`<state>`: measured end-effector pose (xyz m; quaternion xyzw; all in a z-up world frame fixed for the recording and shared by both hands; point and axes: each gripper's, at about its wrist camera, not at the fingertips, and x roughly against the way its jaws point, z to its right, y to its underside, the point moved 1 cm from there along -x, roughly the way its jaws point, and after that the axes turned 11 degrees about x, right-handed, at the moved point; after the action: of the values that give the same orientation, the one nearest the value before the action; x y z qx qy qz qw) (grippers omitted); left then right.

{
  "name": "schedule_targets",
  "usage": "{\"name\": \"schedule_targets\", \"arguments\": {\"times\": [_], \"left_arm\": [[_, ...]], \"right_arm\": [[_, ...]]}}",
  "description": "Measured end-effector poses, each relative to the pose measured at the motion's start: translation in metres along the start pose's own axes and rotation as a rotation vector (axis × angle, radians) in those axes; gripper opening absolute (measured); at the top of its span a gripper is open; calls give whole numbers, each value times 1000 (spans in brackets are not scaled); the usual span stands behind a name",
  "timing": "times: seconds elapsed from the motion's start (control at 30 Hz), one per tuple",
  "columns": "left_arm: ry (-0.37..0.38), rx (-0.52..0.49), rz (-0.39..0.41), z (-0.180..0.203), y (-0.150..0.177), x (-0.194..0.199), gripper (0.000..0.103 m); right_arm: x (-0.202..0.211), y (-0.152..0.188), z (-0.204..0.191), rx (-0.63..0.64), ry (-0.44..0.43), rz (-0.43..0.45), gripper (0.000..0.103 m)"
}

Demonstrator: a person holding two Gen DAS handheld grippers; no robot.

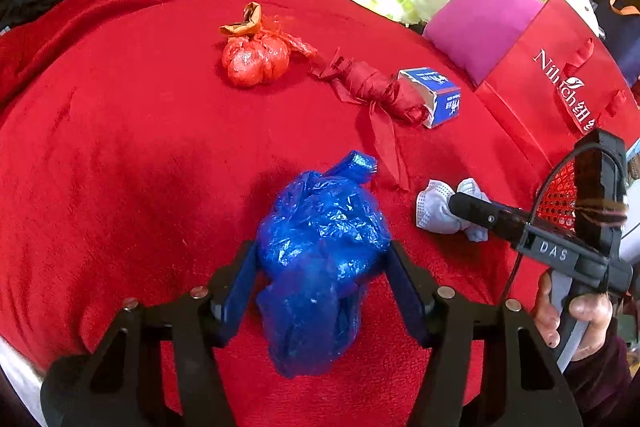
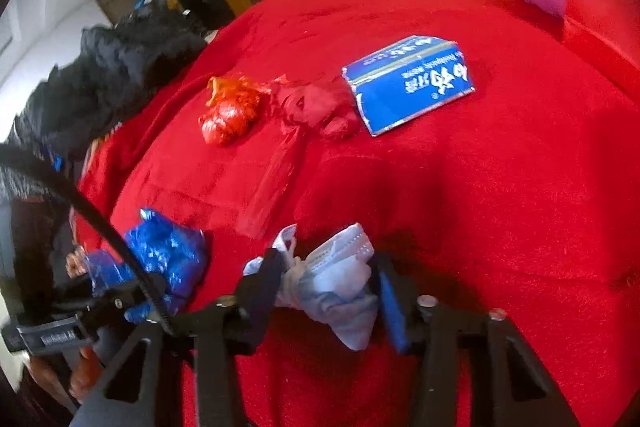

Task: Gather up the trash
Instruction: 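Lift the blue bag with the left gripper while the right gripper carries the tissue toward the red basket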

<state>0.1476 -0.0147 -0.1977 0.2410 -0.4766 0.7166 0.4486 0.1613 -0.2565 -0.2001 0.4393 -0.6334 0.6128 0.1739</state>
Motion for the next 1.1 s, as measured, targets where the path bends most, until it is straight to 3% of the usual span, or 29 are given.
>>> {"name": "schedule_targets", "arguments": {"times": [0.3, 0.57, 0.77, 1.1], "left_arm": [[-34, -3, 32, 8, -2, 9, 62], [-42, -28, 88, 26, -10, 37, 62], [-50, -83, 126, 51, -11, 55, 63], [-55, -133, 118, 79, -4, 60, 63]], "right_arm": [[25, 4, -20, 120, 38, 92, 38], [56, -2, -15, 101, 73, 175, 38], [96, 1, -11, 98, 73, 289, 38], [151, 7, 12, 25, 88, 441, 38]]}}
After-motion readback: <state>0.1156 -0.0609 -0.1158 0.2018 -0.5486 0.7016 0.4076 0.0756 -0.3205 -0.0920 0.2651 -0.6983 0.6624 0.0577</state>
